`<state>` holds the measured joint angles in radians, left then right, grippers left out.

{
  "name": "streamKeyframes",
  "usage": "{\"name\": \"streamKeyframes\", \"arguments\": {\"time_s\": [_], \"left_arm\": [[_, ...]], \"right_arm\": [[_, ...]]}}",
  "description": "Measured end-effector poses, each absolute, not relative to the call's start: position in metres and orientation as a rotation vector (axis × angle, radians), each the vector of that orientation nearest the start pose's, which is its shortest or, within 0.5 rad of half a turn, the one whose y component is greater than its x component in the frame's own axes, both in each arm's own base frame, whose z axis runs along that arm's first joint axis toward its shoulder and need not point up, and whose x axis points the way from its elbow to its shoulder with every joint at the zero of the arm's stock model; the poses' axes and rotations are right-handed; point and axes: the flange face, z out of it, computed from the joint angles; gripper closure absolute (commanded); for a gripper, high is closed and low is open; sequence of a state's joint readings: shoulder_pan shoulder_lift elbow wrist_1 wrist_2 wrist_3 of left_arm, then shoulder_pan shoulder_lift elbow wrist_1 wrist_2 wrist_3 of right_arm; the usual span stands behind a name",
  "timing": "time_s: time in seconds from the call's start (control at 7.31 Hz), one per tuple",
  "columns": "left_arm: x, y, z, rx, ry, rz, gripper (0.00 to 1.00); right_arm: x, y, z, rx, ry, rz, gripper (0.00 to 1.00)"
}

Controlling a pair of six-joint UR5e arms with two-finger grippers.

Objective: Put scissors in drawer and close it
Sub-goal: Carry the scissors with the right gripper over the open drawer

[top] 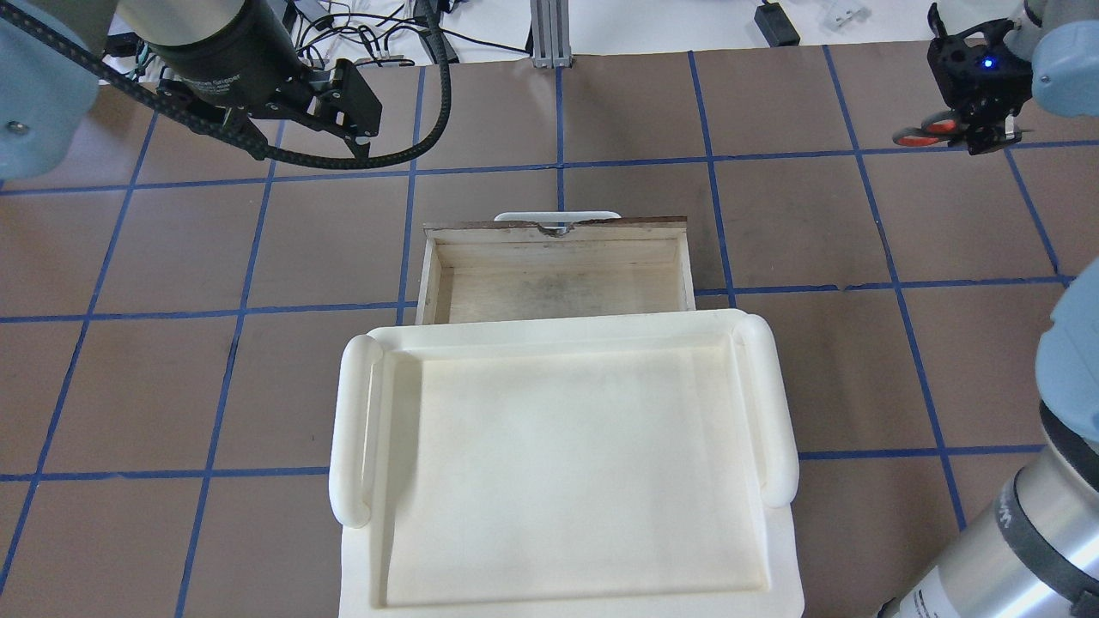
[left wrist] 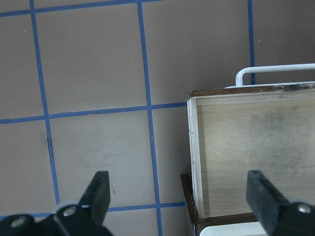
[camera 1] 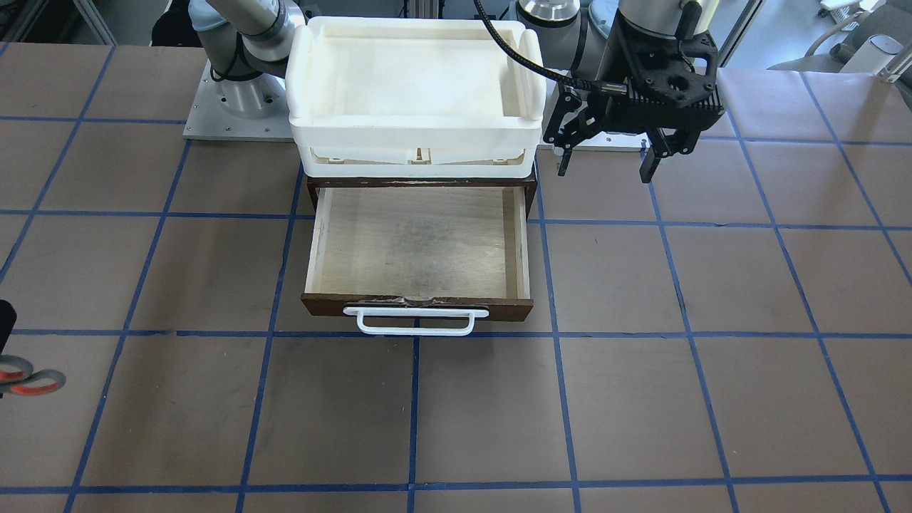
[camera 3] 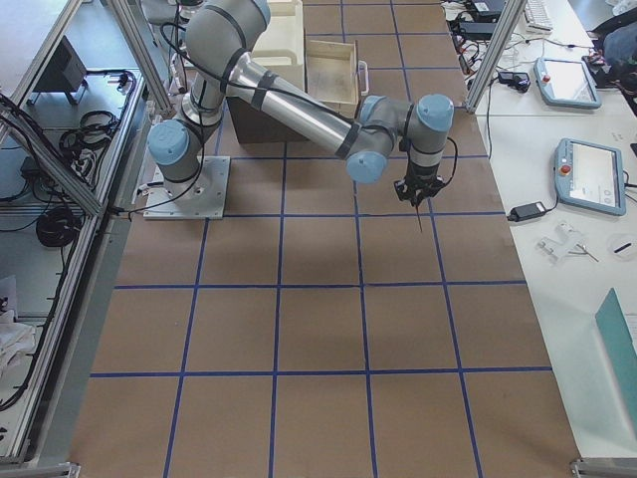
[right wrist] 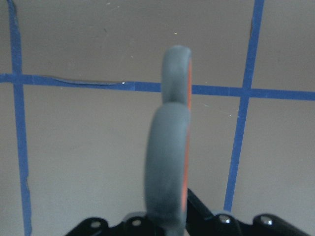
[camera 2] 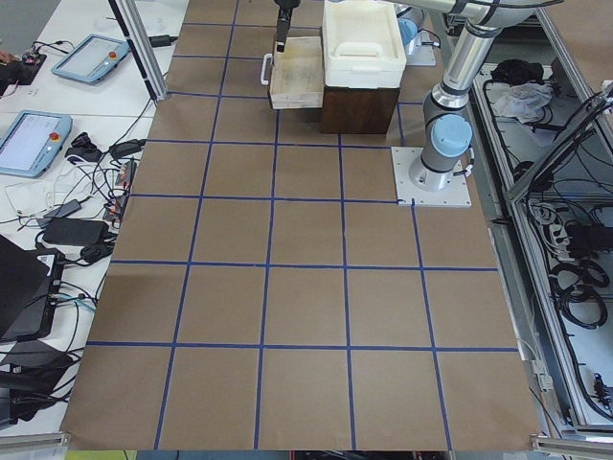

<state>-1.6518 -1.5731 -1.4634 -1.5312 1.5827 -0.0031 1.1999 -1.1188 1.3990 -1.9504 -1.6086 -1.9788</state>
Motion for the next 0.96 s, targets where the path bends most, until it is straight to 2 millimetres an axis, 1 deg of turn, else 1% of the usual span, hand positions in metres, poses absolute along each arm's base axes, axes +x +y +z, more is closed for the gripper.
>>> {"name": "streamKeyframes", "arguments": {"time_s": [0.14, 0.27, 0.41, 0.55, 0.68, 0.82, 0.96], "left_arm": [[-0.172, -0.492, 0.545, 0.120, 3.125, -0.228, 0.00], [-0.172, -0.492, 0.545, 0.120, 3.126, -0.227, 0.00], [-0.172, -0.492, 0.545, 0.119, 3.125, -0.227, 0.00], [-0.172, -0.492, 0.544, 0.119, 3.125, -0.227, 0.00], [-0.172, -0.492, 0.544, 0.120, 3.125, -0.226, 0.00], [-0.172, -0.491, 0.544, 0.120, 3.125, -0.226, 0.00], [-0.172, -0.490, 0.546, 0.120, 3.124, -0.230, 0.00]], "right_arm": [[-0.086, -0.653, 0.386, -2.236, 2.323, -0.001, 1.00], [-0.051, -0.633, 0.418, -2.133, 2.395, 0.009, 1.00], [-0.018, -0.614, 0.441, -2.009, 2.478, 0.020, 1.00], [0.013, -0.599, 0.456, -1.888, 2.553, 0.026, 1.00], [0.044, -0.588, 0.465, -1.790, 2.612, 0.031, 1.00], [0.082, -0.579, 0.470, -1.683, 2.675, 0.036, 1.00], [0.124, -0.569, 0.469, -1.568, 2.743, 0.038, 1.00]]}}
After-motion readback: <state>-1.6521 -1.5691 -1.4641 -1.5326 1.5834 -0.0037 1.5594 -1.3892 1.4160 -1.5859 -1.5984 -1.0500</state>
